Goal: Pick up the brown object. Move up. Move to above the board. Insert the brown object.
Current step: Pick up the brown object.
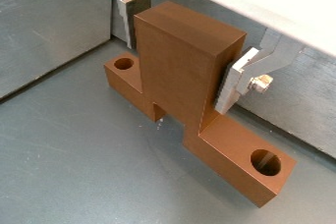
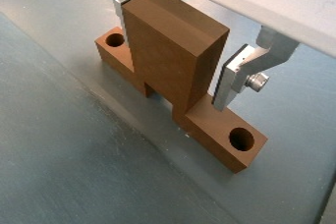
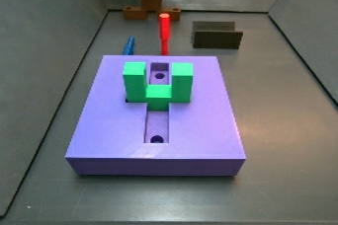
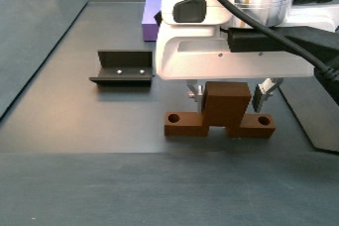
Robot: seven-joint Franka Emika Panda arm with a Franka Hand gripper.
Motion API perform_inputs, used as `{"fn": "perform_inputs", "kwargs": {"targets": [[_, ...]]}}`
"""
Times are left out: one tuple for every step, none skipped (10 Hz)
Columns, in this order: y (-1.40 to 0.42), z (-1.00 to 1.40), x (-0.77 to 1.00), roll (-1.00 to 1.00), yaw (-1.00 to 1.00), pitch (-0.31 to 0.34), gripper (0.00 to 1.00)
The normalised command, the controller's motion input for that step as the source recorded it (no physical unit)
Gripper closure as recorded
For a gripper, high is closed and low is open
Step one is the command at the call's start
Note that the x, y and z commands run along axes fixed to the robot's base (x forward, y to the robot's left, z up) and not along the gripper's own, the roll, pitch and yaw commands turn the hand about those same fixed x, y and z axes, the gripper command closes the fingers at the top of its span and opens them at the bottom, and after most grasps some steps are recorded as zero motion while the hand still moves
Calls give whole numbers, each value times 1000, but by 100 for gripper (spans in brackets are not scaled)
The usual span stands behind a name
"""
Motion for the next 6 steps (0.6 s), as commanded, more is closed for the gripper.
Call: {"fn": "perform_inputs", "kwargs": {"targets": [[0, 0, 0, -40, 17, -34, 0], [0, 0, 0, 0, 0, 0, 0], [0, 0, 0, 0, 0, 0, 100], [0, 0, 0, 0, 0, 0, 100], [0, 0, 0, 0, 0, 0, 100], [0, 0, 0, 0, 0, 0, 100]]}}
